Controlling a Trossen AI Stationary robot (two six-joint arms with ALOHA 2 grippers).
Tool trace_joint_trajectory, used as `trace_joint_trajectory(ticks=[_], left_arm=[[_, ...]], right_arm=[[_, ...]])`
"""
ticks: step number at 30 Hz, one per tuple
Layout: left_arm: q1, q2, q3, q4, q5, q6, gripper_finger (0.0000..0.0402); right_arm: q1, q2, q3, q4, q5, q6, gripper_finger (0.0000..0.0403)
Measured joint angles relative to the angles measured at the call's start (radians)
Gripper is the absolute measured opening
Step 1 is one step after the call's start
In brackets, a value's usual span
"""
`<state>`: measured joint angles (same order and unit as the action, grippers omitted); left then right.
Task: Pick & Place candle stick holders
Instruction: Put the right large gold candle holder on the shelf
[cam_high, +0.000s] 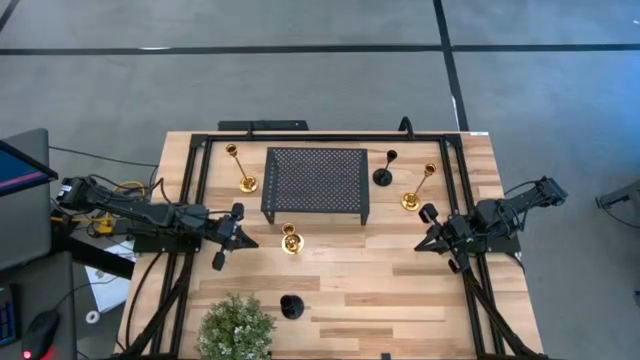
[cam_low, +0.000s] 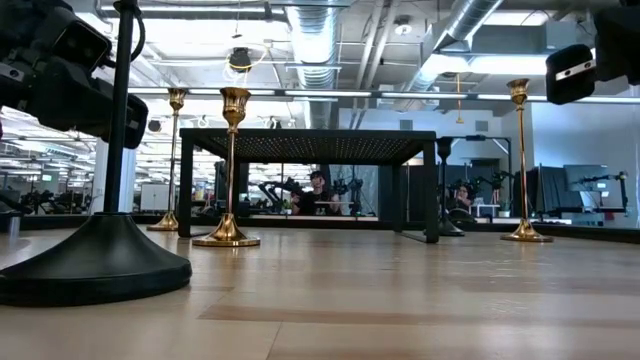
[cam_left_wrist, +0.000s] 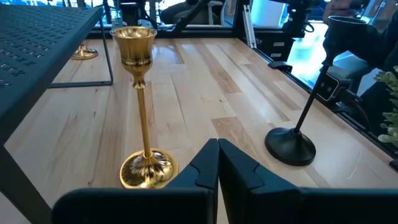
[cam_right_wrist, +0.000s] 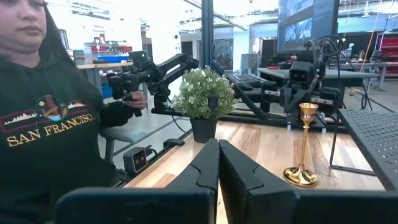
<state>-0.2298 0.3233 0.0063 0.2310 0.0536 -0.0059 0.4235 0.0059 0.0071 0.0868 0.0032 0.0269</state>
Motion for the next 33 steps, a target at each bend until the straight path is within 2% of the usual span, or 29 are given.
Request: trace_joint_trajectory(ticks=[8,18,23,28,33], left_arm=[[0.000,0.000,0.000,0.004,0.000,0.001,0.0008],[0.000,0.000,0.000,0.119,-0.009,0.001,0.0008],[0.000,0.000,0.000,0.141,-0.173,0.001,0.0008],[0.002,0.000,0.000,0.142,-0.244,0.001,0.0008],[0.031,0.000,0.011,0.144,-0.372,0.033,0.0008]], right_arm=[[0.000,0.000,0.000,0.000,0.000,0.000,0.0000],[0.000,0.000,0.000,0.003,0.003,0.000,0.0000],[0.000,0.000,0.000,0.004,0.072,0.000,0.0000],[0.000,0.000,0.000,0.004,0.129,0.000,0.0000],[0.000,0.000,0.000,0.004,0.129,0.042,0.0000]])
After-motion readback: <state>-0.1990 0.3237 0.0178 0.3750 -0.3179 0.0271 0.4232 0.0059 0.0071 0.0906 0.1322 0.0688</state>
